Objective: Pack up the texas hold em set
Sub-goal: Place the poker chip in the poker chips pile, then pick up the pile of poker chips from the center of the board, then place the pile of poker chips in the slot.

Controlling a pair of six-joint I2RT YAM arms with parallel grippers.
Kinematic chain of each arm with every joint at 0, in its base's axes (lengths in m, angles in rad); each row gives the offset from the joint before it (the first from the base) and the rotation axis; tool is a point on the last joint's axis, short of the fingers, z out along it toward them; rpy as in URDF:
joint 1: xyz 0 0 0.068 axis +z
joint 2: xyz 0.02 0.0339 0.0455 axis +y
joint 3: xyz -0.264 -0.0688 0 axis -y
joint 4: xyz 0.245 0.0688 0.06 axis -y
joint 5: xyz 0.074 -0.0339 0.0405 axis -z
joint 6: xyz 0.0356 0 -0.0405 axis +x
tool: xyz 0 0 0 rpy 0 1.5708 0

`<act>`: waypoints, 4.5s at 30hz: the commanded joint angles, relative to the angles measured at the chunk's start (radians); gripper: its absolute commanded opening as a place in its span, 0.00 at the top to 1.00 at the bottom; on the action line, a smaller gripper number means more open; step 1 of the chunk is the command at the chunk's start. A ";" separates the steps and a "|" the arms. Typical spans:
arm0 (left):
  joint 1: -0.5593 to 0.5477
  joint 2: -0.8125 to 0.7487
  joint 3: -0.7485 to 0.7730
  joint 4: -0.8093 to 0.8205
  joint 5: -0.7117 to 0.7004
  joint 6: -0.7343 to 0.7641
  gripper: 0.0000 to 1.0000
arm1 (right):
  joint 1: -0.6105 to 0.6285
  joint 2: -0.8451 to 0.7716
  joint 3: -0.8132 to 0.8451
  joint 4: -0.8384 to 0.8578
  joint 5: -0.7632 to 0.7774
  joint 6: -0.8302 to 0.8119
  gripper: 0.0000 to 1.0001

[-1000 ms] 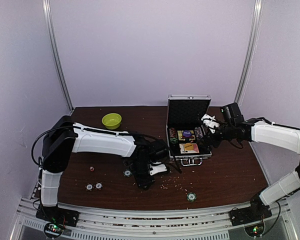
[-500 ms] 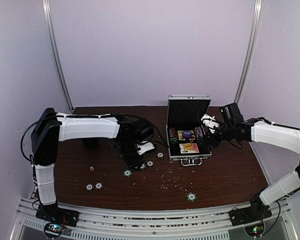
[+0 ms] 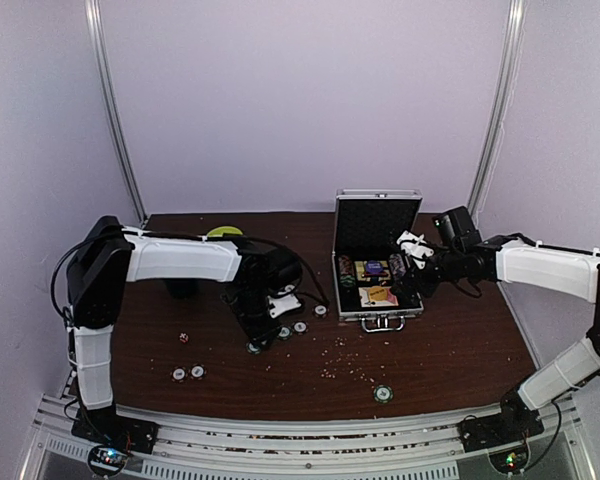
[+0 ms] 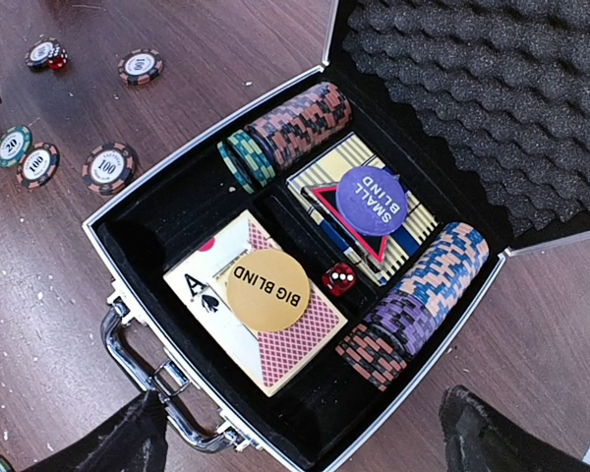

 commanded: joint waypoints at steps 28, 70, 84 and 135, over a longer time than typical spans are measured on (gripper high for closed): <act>0.022 0.004 -0.036 0.012 -0.030 0.002 0.57 | 0.009 0.018 0.001 -0.012 0.018 -0.018 0.02; -0.009 0.065 0.102 0.061 0.087 0.002 0.86 | 0.018 0.040 0.006 -0.029 0.011 -0.025 0.01; -0.046 0.202 0.432 0.374 0.083 -0.043 0.85 | 0.018 0.027 0.004 -0.031 0.003 -0.018 0.00; -0.037 0.403 0.503 0.747 -0.150 -0.029 0.49 | 0.015 -0.017 -0.027 -0.021 0.038 -0.019 0.00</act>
